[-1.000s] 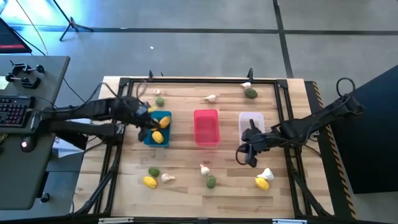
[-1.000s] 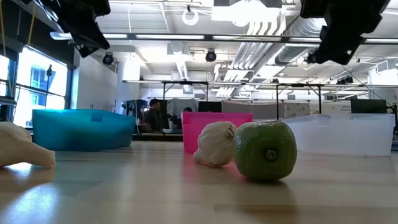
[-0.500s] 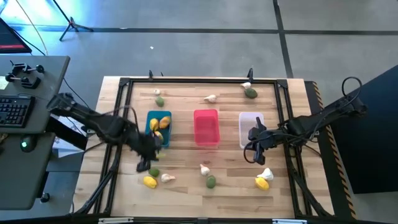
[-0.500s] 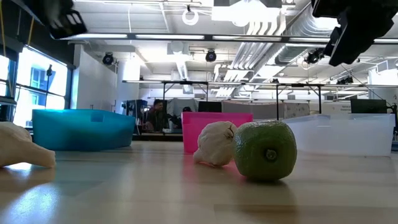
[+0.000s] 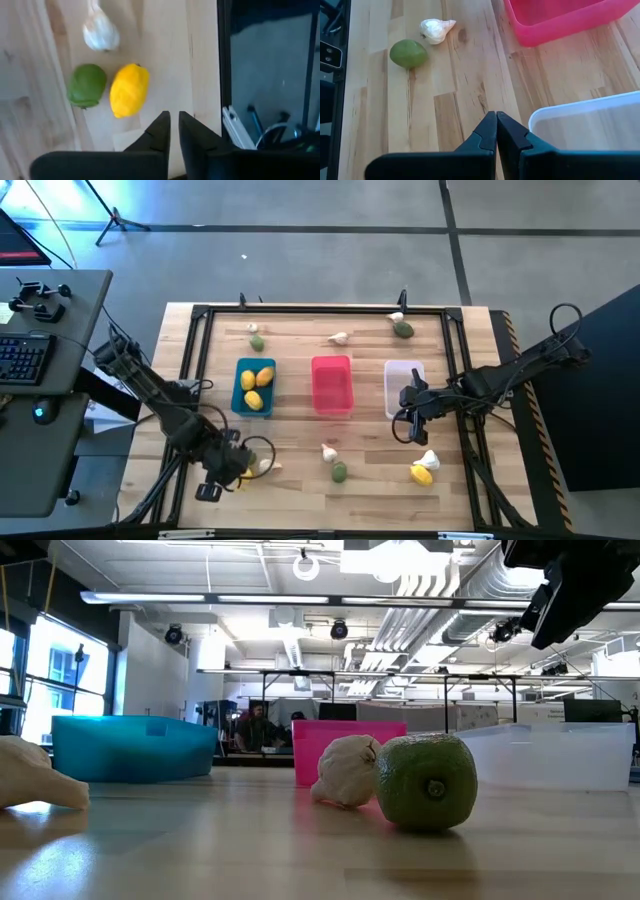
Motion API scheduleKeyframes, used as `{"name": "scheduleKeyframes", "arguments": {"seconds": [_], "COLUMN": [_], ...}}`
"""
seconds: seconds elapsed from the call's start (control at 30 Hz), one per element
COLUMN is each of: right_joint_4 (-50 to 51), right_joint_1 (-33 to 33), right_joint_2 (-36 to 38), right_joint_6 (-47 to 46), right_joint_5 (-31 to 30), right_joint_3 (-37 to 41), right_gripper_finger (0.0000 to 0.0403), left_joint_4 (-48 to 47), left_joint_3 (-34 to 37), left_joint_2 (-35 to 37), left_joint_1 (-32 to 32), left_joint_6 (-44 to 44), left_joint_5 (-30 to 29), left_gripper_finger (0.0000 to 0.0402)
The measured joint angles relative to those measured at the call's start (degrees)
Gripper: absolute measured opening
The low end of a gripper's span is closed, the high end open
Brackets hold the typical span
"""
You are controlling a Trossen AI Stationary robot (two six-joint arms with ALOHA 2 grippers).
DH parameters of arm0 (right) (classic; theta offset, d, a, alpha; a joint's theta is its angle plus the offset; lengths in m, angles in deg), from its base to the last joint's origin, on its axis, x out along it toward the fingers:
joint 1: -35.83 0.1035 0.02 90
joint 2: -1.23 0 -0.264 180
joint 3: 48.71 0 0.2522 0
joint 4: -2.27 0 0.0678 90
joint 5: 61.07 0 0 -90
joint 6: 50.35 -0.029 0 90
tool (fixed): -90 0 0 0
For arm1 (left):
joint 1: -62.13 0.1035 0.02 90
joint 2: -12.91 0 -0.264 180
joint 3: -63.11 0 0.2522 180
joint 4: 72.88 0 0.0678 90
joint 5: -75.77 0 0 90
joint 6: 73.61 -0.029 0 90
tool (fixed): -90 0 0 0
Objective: Sort produce into baskets
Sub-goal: Put the left yellow lemon into the blue bin
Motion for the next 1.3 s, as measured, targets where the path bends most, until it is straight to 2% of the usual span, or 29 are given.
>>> {"name": "scheduleKeyframes", "arguments": {"seconds": [0.13, 0.7, 0.9, 1.3], "right_joint_4": [0.0, 1.5, 1.7, 2.3], "right_joint_1": [0.0, 0.0, 0.0, 0.0], "right_joint_2": [0.0, 0.0, 0.0, 0.0], "right_joint_6": [0.5, 1.0, 1.0, 1.2], "right_joint_5": [0.0, 0.2, 0.2, 0.2], "right_joint_3": [0.0, 0.0, 0.0, 0.0], "right_gripper_finger": [0.0, 0.0, 0.0, 0.0], "left_joint_4": [0.0, 0.1, 1.5, 2.8], "left_joint_3": [0.0, 0.0, 0.0, 0.0], "left_joint_2": [-2.3, -11.0, -13.6, -17.4], "left_joint_1": [0.1, 0.1, 0.1, 0.5], "left_joint_6": [-0.2, -4.5, -6.2, -6.8], "left_joint_5": [2.8, 3.0, -1.1, -3.7], "left_gripper_finger": [0.0071, 0.0234, 0.0252, 0.0253]}}
